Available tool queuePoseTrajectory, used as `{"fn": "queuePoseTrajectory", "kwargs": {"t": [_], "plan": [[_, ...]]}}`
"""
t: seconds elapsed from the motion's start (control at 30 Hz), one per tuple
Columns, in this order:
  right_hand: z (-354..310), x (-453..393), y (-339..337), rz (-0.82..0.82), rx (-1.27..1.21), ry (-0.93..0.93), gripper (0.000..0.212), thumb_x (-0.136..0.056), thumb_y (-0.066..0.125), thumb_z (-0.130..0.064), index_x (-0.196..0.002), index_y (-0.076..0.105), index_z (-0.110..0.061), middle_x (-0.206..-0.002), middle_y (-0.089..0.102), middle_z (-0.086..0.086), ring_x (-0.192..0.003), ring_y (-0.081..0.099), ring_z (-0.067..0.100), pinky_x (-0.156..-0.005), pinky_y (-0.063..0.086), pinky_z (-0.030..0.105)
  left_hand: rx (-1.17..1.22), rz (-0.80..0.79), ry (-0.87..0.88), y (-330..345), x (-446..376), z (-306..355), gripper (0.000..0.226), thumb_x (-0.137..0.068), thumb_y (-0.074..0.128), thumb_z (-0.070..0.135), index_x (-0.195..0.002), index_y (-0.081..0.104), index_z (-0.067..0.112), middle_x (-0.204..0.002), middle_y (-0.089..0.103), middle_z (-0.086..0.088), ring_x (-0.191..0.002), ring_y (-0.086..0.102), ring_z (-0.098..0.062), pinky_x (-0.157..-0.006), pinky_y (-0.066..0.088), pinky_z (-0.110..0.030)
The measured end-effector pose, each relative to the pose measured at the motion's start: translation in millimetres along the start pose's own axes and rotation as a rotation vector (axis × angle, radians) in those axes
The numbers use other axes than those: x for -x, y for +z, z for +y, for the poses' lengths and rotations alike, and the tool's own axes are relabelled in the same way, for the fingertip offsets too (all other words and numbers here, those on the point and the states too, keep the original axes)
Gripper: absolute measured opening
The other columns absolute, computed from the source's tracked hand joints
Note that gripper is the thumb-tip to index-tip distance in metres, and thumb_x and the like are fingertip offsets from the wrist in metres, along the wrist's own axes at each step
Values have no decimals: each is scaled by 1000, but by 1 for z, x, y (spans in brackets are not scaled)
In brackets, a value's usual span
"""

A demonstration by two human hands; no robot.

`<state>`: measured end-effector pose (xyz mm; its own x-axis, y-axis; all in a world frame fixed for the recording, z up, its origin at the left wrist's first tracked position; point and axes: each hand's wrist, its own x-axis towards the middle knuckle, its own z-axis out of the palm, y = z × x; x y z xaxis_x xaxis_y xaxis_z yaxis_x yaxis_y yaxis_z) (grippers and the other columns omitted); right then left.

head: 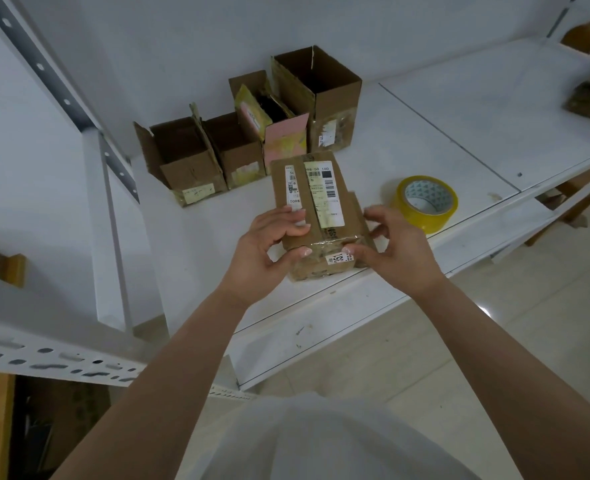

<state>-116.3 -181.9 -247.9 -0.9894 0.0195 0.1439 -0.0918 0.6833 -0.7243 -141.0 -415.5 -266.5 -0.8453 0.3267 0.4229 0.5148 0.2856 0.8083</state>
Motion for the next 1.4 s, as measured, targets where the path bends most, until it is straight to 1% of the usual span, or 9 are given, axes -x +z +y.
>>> {"fn": "queuePoseTrajectory", "kwargs": {"t": [0.1, 0.23, 0.33, 0.47, 0.57, 0.73, 0.9, 1.17, 1.4], "plan": [[5, 5, 0, 101, 189, -9, 38, -75, 75, -51, -82, 57, -18, -73, 62, -5, -66, 52, 12, -53, 36, 25, -49, 11, -18, 3, -1, 0, 31, -81, 77, 13, -108, 68, 3, -125, 62, -5, -133, 44, -19, -98, 48, -52], [1, 9, 6, 125, 211, -219, 34, -88, 71, -24, -63, 55, -7, -53, 45, 2, -56, 44, 25, -56, 24, 26, -146, 57, -62, 13, -1, 4, 34, -81, 72, 31, -113, 67, 20, -125, 56, 12, -132, 39, -9, -101, 46, -48], [1, 9, 8, 114, 222, -239, 35, -91, 66, -26, -65, 55, -5, -54, 45, 1, -57, 43, 24, -58, 29, 31, -187, 56, -9, 17, 1, 4, 36, -86, 67, 27, -121, 67, 21, -122, 49, 16, -131, 38, -13, -108, 41, -46], [15, 11, -4, 6, 26, -253, 34, -97, 47, -31, -81, 66, -9, -71, 64, 1, -72, 53, 24, -68, 44, 40, -170, 44, -20, 14, -1, 3, 38, -85, 66, 28, -123, 64, 28, -122, 43, 29, -132, 39, -14, -106, 42, -49], [26, 8, -9, -17, -70, -233, 12, -94, 61, -18, -86, 65, -11, -79, 65, -2, -78, 55, 22, -71, 49, 45, -145, 37, -42, 14, -2, 5, 38, -85, 66, 29, -123, 61, 32, -123, 43, 30, -133, 38, -12, -106, 42, -49], [26, -7, 8, -5, 106, -251, 26, -83, 75, -26, -77, 58, -7, -68, 61, 2, -65, 53, 24, -62, 35, 31, -129, 8, -87, 10, -3, 7, 40, -84, 71, 22, -122, 62, 32, -122, 43, 32, -134, 37, -12, -102, 45, -51], [24, -9, 11, 39, 218, -301, 34, -83, 72, -32, -74, 60, -1, -61, 60, 9, -56, 48, 25, -66, 35, 32, -155, -4, -121, 9, -7, 10, 40, -83, 74, 18, -121, 66, 26, -120, 48, 22, -131, 37, -10, -106, 42, -49], [12, -16, -2, -17, 320, -419, 71, -89, 35, -61, -76, 69, 1, -56, 56, 17, -55, 53, 33, -73, 34, 34, -151, -18, -135, 8, -8, 14, 38, -83, 73, 17, -121, 67, 19, -121, 52, 8, -131, 37, -15, -106, 42, -49], [19, -14, 0, 17, 435, -397, 53, -92, 49, -49, -78, 68, -2, -61, 61, 16, -61, 59, 34, -77, 37, 37, -141, -17, -136, 7, -8, 13, 37, -83, 73, 17, -120, 68, 18, -121, 52, 11, -132, 38, -15, -103, 44, -49]]}}
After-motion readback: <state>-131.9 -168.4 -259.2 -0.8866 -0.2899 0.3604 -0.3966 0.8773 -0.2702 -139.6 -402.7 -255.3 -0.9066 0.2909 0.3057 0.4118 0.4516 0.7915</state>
